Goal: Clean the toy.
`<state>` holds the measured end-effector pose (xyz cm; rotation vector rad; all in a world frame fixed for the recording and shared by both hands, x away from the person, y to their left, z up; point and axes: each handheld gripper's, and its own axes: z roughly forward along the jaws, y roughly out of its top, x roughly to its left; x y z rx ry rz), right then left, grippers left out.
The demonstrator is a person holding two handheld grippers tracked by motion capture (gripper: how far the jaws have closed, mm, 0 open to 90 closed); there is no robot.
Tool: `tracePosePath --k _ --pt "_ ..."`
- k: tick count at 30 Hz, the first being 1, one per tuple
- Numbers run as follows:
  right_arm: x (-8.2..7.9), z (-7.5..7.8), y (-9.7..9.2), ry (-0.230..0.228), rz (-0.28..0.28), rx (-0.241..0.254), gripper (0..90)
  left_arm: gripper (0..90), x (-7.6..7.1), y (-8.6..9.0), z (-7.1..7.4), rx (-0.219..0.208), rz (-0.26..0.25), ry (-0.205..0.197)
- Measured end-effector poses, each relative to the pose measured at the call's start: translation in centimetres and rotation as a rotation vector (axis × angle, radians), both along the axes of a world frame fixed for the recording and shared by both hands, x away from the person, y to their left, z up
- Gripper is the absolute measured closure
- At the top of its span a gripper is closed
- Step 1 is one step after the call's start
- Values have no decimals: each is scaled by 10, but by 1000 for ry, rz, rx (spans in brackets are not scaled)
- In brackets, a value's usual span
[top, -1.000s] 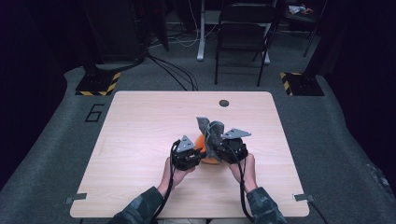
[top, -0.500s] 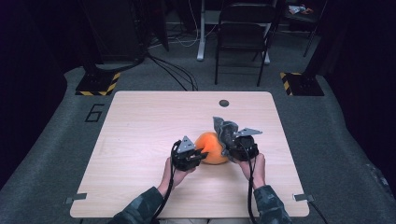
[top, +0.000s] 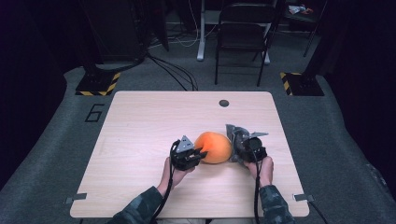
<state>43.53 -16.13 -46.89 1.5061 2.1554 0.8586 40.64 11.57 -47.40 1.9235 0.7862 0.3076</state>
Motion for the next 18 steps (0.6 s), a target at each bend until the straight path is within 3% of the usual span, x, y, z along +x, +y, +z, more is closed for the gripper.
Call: tracePosePath --k 5,7,8,10,12,13,15,18 --pt "-14 50 0 -125 47 134 735 752 0 0 -1 -10 5 -4" --pt "-19 62 10 -145 94 172 735 749 0 0 0 -10 8 -4" --pt "-21 65 17 -146 120 165 735 746 0 0 0 -7 6 -9" --pt "-22 60 32 -116 170 131 734 736 0 0 0 -13 7 -7" --pt "-20 44 45 -82 194 64 733 714 0 1 1 5 -1 -16" --pt "-19 36 50 -55 191 54 733 684 0 1 2 17 -8 -10" --pt "-17 27 52 -79 183 40 733 607 -2 2 3 21 2 -17" --pt "-17 29 50 -78 162 40 732 460 -3 1 5 82 1 -55"
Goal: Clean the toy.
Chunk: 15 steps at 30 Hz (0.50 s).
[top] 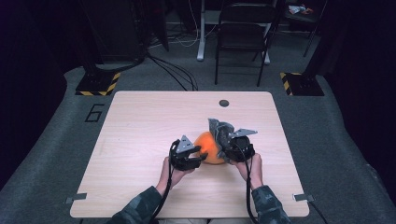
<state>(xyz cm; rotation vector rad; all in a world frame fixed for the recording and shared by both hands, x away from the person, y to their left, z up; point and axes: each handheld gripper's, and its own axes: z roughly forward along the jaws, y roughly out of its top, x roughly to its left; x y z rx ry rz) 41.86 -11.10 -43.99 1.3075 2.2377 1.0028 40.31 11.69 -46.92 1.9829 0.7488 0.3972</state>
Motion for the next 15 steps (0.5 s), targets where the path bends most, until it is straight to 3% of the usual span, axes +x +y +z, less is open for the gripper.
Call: tracePosePath --k 1,5,8,11,15 --pt "1 -1 -1 0 13 1 731 431 -1 -1 -2 4 3 -18" --pt "0 -3 -1 -5 4 -2 731 390 -3 -9 -16 102 -18 -94" --pt "0 -5 -2 -15 2 -11 729 536 -4 -13 -18 120 -8 -144" --pt "2 -5 -5 -23 8 1 727 719 -2 -12 -20 76 16 -112" --pt "-2 6 -6 -41 -4 17 731 792 -1 -9 -10 18 32 -69"
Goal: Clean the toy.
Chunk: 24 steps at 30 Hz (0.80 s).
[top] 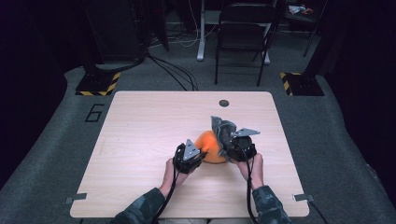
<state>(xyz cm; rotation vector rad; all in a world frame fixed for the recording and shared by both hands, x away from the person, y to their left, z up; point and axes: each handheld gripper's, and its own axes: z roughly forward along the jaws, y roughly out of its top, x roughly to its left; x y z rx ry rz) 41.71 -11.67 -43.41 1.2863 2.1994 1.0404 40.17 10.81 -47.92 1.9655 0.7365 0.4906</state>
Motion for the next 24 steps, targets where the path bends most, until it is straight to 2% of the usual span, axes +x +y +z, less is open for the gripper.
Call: tracePosePath --k 1,2,4,6,7,9,12,17,20,24 --pt "-2 6 0 -18 1 12 733 795 0 2 4 -14 -3 13" --pt "-4 13 0 -35 5 23 734 796 0 3 7 -46 -4 36" --pt "-9 26 3 -65 28 83 734 796 -1 4 13 -103 10 63" --pt "-16 35 13 -78 63 82 733 796 -2 6 16 -91 -12 68" --pt "-17 34 19 -76 79 75 733 796 -2 4 15 -98 -7 71" --pt "-17 25 30 -61 87 9 732 796 -1 4 11 -71 -9 73" --pt "-13 13 30 -58 87 -30 732 795 1 4 6 -69 -12 82" --pt "-10 10 21 -36 61 -31 731 792 1 3 4 -57 -15 64" --pt "-5 4 13 -9 51 -19 731 791 3 4 4 -51 -20 73" --pt "0 -2 3 20 12 -36 731 784 4 5 4 -53 -23 68"
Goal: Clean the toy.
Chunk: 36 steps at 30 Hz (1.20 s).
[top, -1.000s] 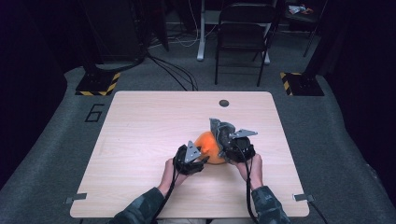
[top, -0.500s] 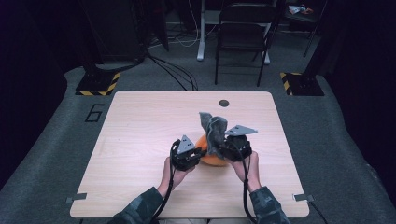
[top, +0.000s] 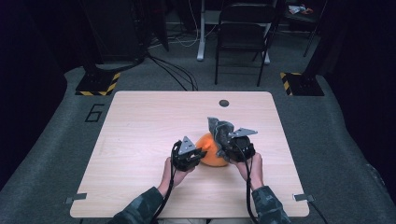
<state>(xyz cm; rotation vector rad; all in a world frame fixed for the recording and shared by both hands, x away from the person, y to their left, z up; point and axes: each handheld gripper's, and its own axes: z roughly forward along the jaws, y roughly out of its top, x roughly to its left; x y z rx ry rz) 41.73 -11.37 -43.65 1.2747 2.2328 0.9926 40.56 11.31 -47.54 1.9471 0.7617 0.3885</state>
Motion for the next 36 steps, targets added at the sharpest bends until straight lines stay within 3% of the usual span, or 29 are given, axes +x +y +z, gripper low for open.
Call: tracePosePath --k 6,11,13,17,21,24,27,29,31,36 --pt "12 -22 -23 78 -82 -1 731 782 1 1 -1 -16 1 14" --pt "20 -53 -33 183 -124 -58 730 782 2 3 0 -21 8 10" --pt "21 -54 -34 199 -139 -53 730 781 3 4 0 -19 -2 17" --pt "17 -27 -36 102 -132 -25 733 780 3 4 -1 -40 11 23" --pt "5 9 -28 -2 -79 56 733 778 2 4 0 -29 -3 20" --pt "-4 27 -13 -46 -14 115 732 774 0 3 0 -30 -6 14" --pt "-11 32 3 -56 50 155 729 772 -1 1 0 -29 -15 6" --pt "-12 28 13 -54 66 123 728 773 -2 1 1 -16 -24 4" --pt "-10 19 18 -57 66 55 728 771 -1 0 0 -12 -21 2" --pt "-6 12 10 -49 41 -9 727 771 -1 0 -1 -8 -21 1"
